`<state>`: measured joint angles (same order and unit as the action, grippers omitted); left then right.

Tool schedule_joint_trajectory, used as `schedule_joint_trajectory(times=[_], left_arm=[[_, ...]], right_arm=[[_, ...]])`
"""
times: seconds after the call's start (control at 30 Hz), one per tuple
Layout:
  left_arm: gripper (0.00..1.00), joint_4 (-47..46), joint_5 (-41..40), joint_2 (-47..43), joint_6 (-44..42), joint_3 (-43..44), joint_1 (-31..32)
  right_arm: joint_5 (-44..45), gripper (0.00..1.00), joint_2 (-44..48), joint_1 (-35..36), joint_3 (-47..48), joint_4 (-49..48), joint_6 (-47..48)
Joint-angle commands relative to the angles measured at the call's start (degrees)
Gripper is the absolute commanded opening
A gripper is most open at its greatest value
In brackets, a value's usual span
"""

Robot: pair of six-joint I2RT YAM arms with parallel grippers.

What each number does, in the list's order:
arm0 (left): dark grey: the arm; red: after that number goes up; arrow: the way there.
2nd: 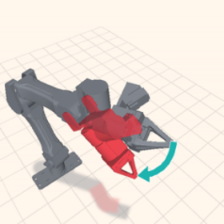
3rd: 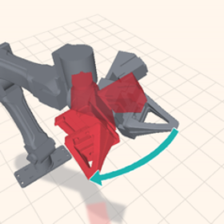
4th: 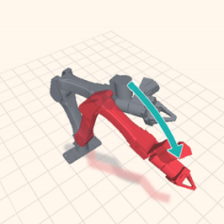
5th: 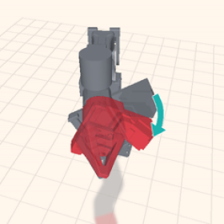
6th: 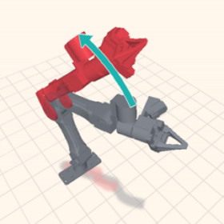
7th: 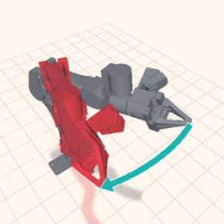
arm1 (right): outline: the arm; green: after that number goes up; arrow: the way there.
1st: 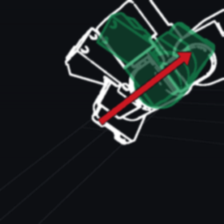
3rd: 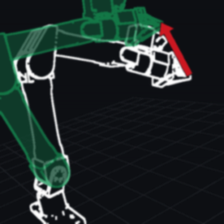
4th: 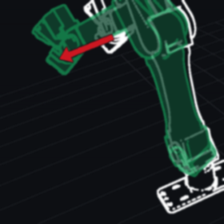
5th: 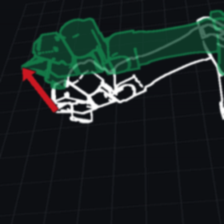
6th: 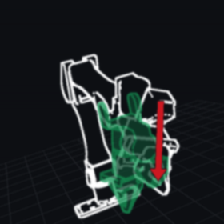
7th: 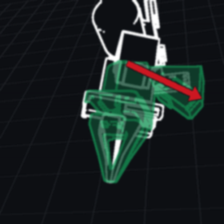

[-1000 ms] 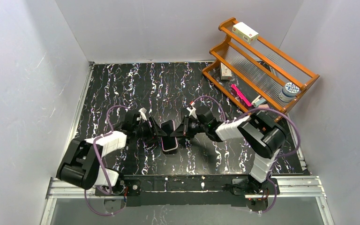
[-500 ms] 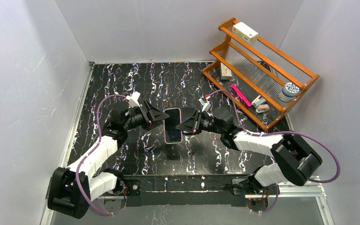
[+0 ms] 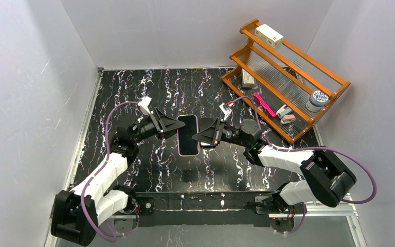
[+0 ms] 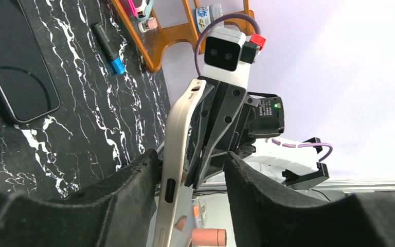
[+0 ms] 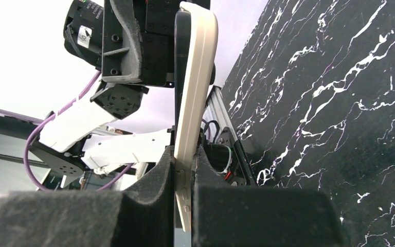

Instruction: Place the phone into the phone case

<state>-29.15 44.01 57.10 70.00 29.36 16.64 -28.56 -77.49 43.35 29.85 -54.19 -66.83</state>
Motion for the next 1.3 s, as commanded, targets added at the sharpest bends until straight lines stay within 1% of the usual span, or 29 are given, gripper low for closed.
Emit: schedule_joint_trajectory(times=[0.0,0.1,0.23,0.27,0.3,0.37,0.4,0.47,0.5,0.6,0.67,0.77,0.9,1.07,1.13,1.2,1.27], left_arm=[[0.45,-4.2,1.8,-0.8,2.2,-1.6,0.6],[0.34,-6.3,1.9,-0.3,3.7,-2.6,1.1],[0.19,-8.1,1.9,-0.1,4.4,-2.4,1.2],[0.15,-8.5,2.0,0.1,4.6,-2.2,1.2],[0.11,-9.1,2.1,0.2,4.9,-2.0,1.2],[0.04,-10.5,2.0,0.4,5.6,-1.9,1.1],[0.01,-11.4,1.8,0.5,6.2,-2.0,1.1],[0.00,-13.3,1.3,0.5,7.4,-2.1,1.1],[0.00,-14.0,1.1,0.3,7.9,-2.0,1.2],[0.00,-15.2,0.6,-0.2,8.3,-1.4,1.1],[0.00,-16.0,0.4,-0.3,8.4,-1.0,1.1],[0.00,-16.7,0.3,-0.2,7.7,-0.6,1.1],[0.00,-16.8,-0.2,0.3,6.0,-0.8,1.1],[0.00,-16.8,-1.6,0.3,3.7,-2.0,1.1],[0.00,-16.9,-1.9,0.3,2.8,-2.4,1.2],[0.00,-16.9,-2.2,0.3,1.8,-3.0,1.2],[0.00,-16.9,-2.5,0.2,0.5,-3.7,1.2]], right_arm=[[-1.8,0.01,-1.0,0.0,2.3,-8.8,-1.7],[-2.0,0.01,-1.8,0.0,2.3,-9.8,-2.0],[-2.6,0.01,-2.5,-0.1,2.9,-8.6,-1.5],[-2.9,0.02,-2.5,-0.1,3.2,-8.1,-1.0],[-3.1,0.06,-2.5,-0.1,3.3,-7.7,-0.8],[-3.3,0.17,-2.2,0.0,3.2,-7.4,-0.3],[-3.7,0.26,-1.9,-0.1,3.3,-6.9,0.0],[-4.6,0.41,-1.2,-0.2,3.6,-3.7,1.5],[-4.8,0.52,-0.6,-0.2,3.5,-2.5,2.0],[-5.2,0.66,1.0,-0.2,2.1,-1.1,2.3],[-6.2,0.70,1.7,-0.3,1.0,-0.7,2.0],[-8.0,0.71,1.9,-0.3,-0.1,-0.5,0.7],[-8.4,0.64,2.2,-0.2,-2.1,-3.8,-2.2],[-9.5,0.61,0.7,-0.2,-2.3,-7.1,-6.3],[-9.0,0.57,0.4,-0.1,-2.9,-9.2,-8.0],[-8.6,0.49,0.2,-0.2,-3.1,-9.5,-9.1],[-8.3,0.35,0.1,-0.2,-3.4,-9.8,-10.8]])
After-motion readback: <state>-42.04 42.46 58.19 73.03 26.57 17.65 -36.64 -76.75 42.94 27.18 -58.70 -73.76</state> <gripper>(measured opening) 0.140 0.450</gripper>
